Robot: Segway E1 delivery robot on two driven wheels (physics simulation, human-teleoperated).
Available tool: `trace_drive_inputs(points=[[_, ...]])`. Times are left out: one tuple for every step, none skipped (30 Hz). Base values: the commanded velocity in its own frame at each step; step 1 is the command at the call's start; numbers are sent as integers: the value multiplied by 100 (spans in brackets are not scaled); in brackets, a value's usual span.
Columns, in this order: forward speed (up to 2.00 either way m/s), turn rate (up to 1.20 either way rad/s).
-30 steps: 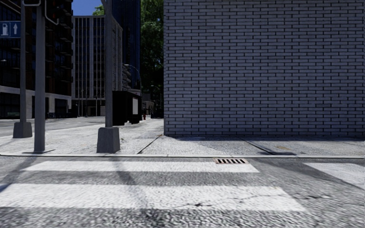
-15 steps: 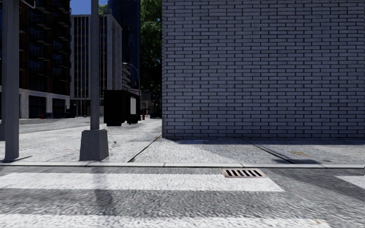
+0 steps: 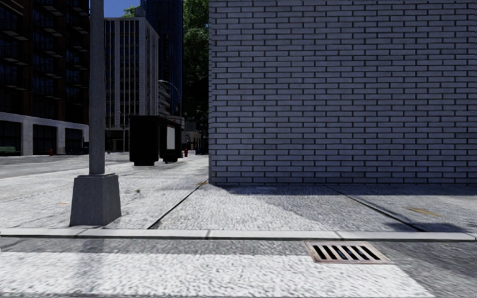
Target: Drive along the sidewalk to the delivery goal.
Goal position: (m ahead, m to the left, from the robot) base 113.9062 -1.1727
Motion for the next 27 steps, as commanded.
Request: trace_drive_inputs(points=[[122, 0], [122, 0], [122, 0], [122, 0], [122, 0], [122, 0], [122, 0], [122, 0], [122, 0], [122, 0], [122, 0], [122, 0], [122, 0], [122, 0], [122, 0], [122, 0], [122, 0], [122, 0], [122, 0], [122, 0], [122, 0], [122, 0], [122, 0], [122, 0], [122, 0], [122, 0], [122, 0]])
